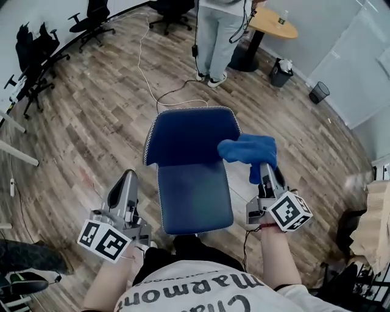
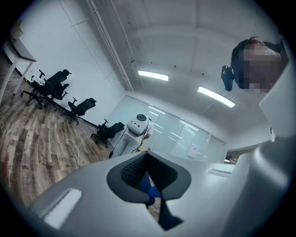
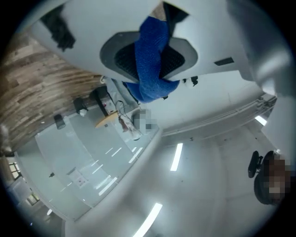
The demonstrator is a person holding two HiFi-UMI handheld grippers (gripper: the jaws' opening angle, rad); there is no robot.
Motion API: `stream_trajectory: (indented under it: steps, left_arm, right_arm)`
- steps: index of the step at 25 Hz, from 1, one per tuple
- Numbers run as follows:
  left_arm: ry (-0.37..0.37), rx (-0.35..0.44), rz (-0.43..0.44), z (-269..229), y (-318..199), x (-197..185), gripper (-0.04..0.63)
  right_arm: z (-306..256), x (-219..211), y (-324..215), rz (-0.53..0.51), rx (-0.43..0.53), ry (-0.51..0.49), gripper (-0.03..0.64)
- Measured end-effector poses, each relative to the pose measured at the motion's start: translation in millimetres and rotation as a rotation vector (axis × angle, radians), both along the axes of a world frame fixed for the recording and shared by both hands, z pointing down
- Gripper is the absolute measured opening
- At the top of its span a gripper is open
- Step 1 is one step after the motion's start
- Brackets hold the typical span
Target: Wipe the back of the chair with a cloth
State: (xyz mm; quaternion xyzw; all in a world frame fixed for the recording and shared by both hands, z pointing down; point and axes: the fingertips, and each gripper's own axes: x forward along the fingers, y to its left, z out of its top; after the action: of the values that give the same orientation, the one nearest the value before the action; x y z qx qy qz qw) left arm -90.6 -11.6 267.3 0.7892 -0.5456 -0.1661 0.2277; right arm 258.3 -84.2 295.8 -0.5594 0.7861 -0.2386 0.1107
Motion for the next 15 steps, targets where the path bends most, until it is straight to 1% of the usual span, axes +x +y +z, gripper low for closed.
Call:
stream_trajectory:
  steps: [2,4,7,10,12,15]
  left_arm:
    - [0.0,0.037,0.038,-17.3,14.7,-3.9,0.009]
    - [-0.016,0.068,0.09,-31.0,29.5,-5.4,0.009]
    - [-0.023,0.094,0.16,-45.6,56.4,-12.2,0.009]
    - [-0.028,0.1,0.237,-52.6,92.5,-24.0,0.009]
    - [-0.052,0.101,0.289,-54.9,118.2,-35.5,0.009]
    - [-0.097,0.104,0.32,-54.9,150.5,-62.7,0.008]
  right_arm:
    - [-24.7,-37.6,15.7,-0.076,0.037,0.033,0.112]
    - [-43.6,-74.6,34.3,-0.135,0.057,0.075,0.112]
    - [-59.0,-124.7,70.5,-0.183,0.057,0.103,0.112]
    - [-63.4,-164.0,112.9,-0.193,0.049,0.097,0.11]
    - [-66.2,-183.8,141.0,-0.186,0.054,0.085,0.11]
    - [-71.5,-205.1,181.7,-0.161,0.076,0.071,0.109]
